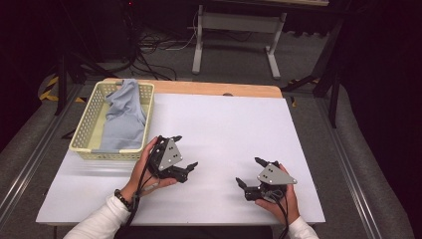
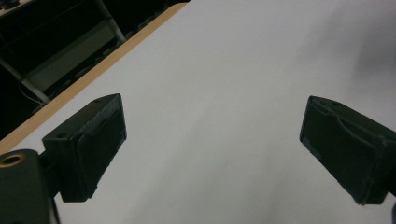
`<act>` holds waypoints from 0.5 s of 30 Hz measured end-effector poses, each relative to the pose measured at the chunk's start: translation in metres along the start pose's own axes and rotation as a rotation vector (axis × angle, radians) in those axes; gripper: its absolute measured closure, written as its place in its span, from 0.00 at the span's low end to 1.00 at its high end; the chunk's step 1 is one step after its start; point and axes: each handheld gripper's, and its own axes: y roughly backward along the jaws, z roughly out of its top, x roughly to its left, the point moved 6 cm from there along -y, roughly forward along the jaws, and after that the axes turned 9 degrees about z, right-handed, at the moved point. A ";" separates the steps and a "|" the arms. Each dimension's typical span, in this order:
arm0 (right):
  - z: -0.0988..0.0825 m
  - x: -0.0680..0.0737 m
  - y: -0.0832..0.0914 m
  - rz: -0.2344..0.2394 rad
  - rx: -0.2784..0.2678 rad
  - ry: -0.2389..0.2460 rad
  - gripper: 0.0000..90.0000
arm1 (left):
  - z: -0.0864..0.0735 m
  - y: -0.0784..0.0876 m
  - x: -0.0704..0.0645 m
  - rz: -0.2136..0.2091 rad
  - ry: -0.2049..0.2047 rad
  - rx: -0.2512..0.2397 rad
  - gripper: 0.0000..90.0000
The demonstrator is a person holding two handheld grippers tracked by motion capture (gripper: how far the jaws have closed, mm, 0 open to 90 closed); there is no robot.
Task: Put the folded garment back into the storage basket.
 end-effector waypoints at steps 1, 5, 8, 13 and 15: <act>0.000 0.001 0.000 0.002 -0.001 0.003 0.12 | -0.001 0.001 -0.001 0.002 -0.003 -0.005 0.09; 0.000 0.001 0.000 0.005 -0.001 0.003 0.12 | -0.007 0.005 -0.004 -0.004 -0.010 -0.002 0.09; 0.000 0.001 0.000 0.006 -0.004 -0.001 0.12 | -0.011 0.008 -0.006 -0.001 -0.018 0.002 0.09; 0.001 0.002 0.001 0.007 -0.009 -0.003 0.12 | -0.019 0.013 -0.007 -0.002 -0.019 0.006 0.09; 0.001 0.002 0.001 0.006 -0.011 -0.005 0.12 | -0.022 0.015 -0.006 -0.003 -0.011 0.010 0.09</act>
